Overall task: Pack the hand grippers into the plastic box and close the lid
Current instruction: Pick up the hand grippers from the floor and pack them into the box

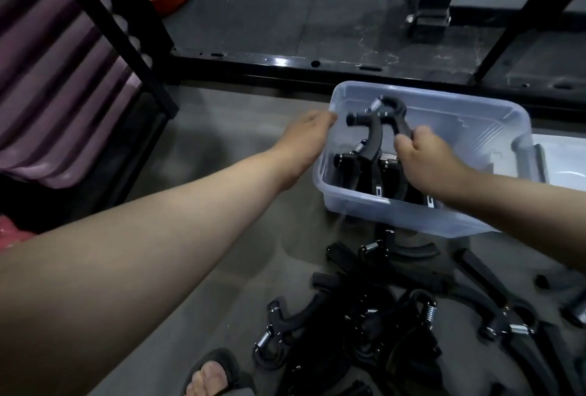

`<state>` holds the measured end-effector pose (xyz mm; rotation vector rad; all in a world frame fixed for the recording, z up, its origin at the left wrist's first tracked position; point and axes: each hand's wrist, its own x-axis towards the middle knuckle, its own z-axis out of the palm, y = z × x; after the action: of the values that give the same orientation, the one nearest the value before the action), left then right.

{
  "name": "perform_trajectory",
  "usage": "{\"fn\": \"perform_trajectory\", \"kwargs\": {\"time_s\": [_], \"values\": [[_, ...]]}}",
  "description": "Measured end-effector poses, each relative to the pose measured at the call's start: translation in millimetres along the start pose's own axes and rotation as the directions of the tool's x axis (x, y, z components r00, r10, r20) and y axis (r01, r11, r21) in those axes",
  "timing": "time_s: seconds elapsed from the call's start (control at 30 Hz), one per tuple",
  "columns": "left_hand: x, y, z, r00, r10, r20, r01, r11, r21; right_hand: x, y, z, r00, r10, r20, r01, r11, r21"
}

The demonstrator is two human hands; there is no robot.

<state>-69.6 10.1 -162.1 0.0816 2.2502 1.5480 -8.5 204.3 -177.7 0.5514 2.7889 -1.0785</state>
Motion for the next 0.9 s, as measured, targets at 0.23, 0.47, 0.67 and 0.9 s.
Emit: {"fn": "perform_trajectory", "kwargs": {"time_s": [0.23,0.47,0.67,0.9], "values": [[20.6,-12.8,14.9,0.991,0.108,-0.078,-0.079,0.947,0.312,5.5,20.3,19.7,0.943,0.200,0.266,-0.183,0.979,-0.088],[17.8,-29.3,21.7,0.952,0.293,-0.093,-0.203,0.827,0.523,18.7,12.8,32.3,0.914,0.249,0.320,-0.226,0.968,-0.108],[20.4,-34.7,23.7,0.934,0.340,-0.111,-0.230,0.808,0.543,15.7,13.4,30.4,0.919,0.197,0.343,-0.071,0.935,-0.348],[21.0,-36.5,23.7,0.936,0.339,-0.096,-0.239,0.813,0.531,22.8,11.3,37.5,0.921,0.178,0.347,-0.002,0.891,-0.453]]}}
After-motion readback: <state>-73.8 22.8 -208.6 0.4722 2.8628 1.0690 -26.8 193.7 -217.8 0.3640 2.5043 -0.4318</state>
